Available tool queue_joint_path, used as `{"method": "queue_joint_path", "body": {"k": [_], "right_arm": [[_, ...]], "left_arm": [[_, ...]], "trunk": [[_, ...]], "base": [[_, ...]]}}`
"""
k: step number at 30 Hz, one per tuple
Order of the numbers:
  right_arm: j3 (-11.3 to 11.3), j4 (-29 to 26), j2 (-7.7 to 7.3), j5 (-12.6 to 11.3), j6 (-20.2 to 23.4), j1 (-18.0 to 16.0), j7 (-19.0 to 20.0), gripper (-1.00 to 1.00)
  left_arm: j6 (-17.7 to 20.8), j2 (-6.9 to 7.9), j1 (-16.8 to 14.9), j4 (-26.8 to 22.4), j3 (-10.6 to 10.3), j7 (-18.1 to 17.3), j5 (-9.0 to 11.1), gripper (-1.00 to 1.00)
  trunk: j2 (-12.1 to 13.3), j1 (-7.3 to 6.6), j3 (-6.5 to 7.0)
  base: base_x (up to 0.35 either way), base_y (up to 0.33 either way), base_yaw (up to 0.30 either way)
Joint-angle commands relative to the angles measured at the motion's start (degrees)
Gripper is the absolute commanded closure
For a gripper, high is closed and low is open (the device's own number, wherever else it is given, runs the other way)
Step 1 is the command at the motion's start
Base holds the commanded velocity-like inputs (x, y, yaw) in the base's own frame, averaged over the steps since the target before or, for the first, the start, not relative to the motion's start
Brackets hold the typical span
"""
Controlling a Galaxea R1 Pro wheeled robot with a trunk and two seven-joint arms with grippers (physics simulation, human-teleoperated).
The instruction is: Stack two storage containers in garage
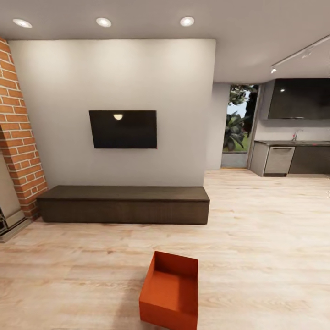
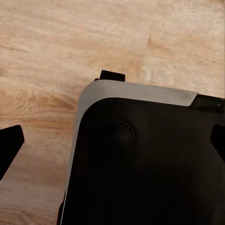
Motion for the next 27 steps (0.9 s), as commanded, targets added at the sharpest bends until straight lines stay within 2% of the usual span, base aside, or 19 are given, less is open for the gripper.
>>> {"method": "queue_joint_path", "body": {"k": [1, 9, 27], "right_arm": [[0.5, 0.1, 0.07, -0.5, -0.3, -0.1, -0.1, -1.00], [0.7, 0.1, 0.04, 0.1, -0.3, -0.1, -0.1, -1.00], [0.7, 0.1, 0.03, 0.1, -0.3, -0.1, -0.1, -1.00]], "left_arm": [[-0.1, 0.00, 0.0, 0.0, 0.1, 0.0, 0.3, -1.00], [-0.2, -0.02, 0.0, 0.0, 0.1, 0.0, 0.2, -1.00], [-0.2, -0.05, 0.0, 0.0, 0.1, 0.1, 0.2, -1.00]], "trunk": [[0.0, 0.03, -0.06], [0.0, 0.03, -0.06], [0.0, 0.03, -0.06]], "base": [[0.306, 0.142, -0.121], [0.262, 0.088, -0.034], [0.017, 0.002, 0.000]]}}
